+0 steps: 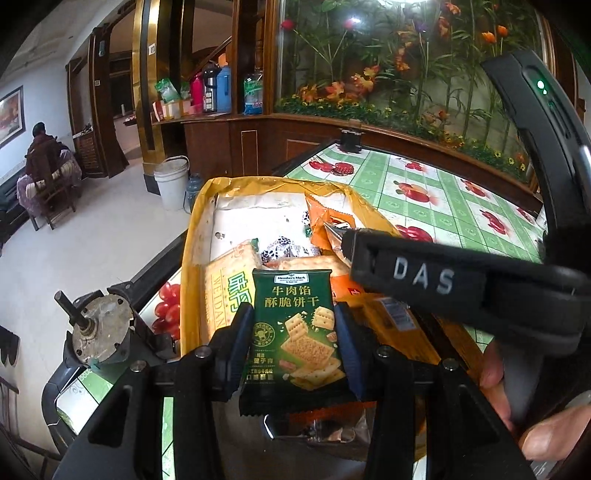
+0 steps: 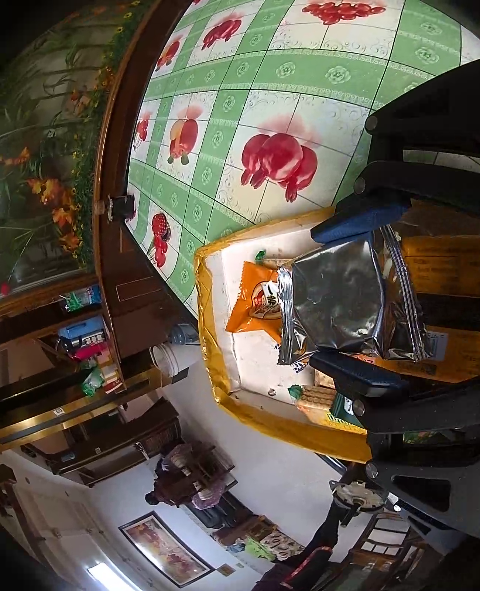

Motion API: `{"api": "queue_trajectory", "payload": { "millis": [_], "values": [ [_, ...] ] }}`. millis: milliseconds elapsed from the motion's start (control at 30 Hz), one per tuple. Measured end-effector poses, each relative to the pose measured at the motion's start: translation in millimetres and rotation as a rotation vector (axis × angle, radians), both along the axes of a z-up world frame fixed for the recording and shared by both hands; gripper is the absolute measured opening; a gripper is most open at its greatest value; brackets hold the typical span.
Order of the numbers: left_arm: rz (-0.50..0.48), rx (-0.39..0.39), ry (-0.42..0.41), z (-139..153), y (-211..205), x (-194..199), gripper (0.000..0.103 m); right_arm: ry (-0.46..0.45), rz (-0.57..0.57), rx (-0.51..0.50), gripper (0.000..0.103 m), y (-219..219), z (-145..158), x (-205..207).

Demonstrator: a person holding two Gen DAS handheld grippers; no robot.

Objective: Organize snacks
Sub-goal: 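Lower the green packet with the left tool while the right tool lowers the silver packet into the tray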

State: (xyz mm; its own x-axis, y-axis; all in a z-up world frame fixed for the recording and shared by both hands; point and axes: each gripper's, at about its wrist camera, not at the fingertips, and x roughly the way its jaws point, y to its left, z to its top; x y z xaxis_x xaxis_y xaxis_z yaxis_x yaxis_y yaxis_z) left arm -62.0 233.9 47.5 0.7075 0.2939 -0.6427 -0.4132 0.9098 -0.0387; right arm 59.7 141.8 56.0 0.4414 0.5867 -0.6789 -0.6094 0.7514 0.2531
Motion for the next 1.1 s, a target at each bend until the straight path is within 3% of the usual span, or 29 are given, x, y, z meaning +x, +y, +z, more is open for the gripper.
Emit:
{"api": "queue_trajectory", "payload": {
  "millis": [833,1100],
  "values": [
    [0.056,0.02,-0.022,-5,6,14,0.045,-0.031,-0.009,-0.02,0.066,5,-7,-2],
    [0.095,0.077,-0.017,-4,0,17,0.048,-0.027,-0.019,-0.02,0.066,3,-10,0]
  ]
}}
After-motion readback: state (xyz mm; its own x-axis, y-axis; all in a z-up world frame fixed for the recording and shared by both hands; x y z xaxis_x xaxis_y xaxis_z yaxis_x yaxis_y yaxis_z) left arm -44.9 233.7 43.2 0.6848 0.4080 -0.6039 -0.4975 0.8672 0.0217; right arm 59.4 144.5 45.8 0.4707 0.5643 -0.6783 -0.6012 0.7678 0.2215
